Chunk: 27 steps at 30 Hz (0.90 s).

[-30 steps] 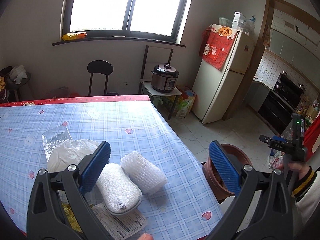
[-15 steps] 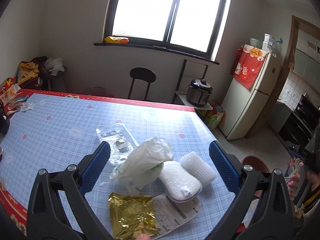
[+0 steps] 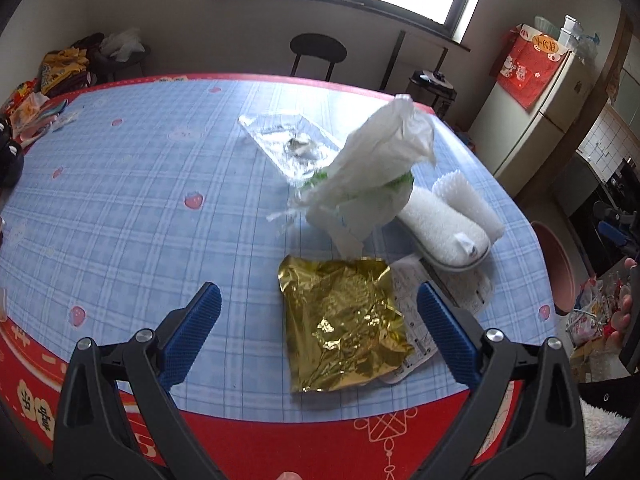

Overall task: Collect trash
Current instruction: 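Grasp the gold foil packet on the table with the left tool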

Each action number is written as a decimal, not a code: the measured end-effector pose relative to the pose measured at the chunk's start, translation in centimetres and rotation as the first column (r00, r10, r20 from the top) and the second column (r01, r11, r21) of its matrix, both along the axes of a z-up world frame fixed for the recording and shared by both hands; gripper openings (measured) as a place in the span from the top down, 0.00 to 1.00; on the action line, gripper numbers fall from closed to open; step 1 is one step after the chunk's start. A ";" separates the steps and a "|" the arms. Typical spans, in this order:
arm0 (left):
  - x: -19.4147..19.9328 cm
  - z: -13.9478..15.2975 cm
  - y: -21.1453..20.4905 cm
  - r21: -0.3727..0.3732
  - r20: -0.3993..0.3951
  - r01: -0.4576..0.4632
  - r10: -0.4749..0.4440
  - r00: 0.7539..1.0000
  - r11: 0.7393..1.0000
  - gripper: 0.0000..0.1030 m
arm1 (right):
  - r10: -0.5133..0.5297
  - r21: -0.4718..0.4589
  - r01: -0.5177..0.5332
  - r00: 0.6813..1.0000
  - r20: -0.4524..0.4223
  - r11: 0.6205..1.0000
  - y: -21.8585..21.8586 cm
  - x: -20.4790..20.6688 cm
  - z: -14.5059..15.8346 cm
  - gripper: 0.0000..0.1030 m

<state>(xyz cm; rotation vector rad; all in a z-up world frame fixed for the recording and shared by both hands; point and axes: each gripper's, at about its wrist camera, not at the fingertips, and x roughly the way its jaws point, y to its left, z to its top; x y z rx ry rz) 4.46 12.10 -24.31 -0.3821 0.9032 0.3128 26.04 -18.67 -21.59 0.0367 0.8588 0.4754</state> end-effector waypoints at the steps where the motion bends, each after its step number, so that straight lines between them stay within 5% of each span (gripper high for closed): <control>1: -0.2 -1.2 0.2 -0.032 -0.016 -0.003 0.003 1.000 0.999 0.07 | 0.005 -0.004 -0.005 1.000 -0.010 1.000 0.5 -0.4 -0.2 0.05; 4: -0.5 -4.0 0.8 -0.113 -0.059 0.004 -0.011 0.998 0.994 0.14 | 0.015 -0.028 -0.016 0.999 -0.049 0.999 1.6 -1.5 -1.1 0.05; 13: 1.0 -7.4 0.3 -0.205 -0.045 0.105 -0.117 0.992 0.973 0.12 | -0.034 -0.080 0.027 0.996 -0.083 0.996 2.1 -3.1 -1.8 0.05; 27: 4.0 -9.2 -0.5 -0.162 -0.064 0.114 -0.126 0.990 0.980 0.06 | -0.040 -0.131 0.028 0.995 -0.094 0.991 2.7 -4.4 -2.1 0.05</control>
